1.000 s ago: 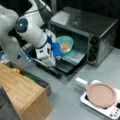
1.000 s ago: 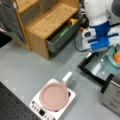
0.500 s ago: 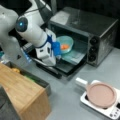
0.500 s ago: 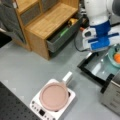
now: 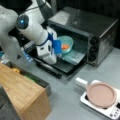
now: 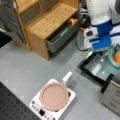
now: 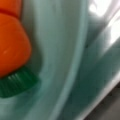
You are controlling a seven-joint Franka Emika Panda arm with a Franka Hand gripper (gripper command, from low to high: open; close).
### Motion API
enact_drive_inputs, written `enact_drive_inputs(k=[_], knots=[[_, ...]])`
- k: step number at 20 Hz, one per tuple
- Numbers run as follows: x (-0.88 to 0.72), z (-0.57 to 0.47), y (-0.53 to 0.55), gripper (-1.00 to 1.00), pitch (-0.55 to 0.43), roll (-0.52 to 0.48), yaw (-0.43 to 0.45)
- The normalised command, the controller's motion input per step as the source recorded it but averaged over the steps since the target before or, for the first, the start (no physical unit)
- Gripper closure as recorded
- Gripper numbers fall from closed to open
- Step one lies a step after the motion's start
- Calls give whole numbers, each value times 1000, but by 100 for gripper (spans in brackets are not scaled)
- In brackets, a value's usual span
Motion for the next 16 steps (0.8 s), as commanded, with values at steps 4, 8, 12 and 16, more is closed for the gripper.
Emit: enact_drive_inputs(k=[4,8,12,16], knots=[[-18,44,200,100,-46,-55,-104],[8,31,179,100,-47,-39,-115],[33,23,173,100,-49,-32,-122],[15,13,137,100,-36,-28,-111]])
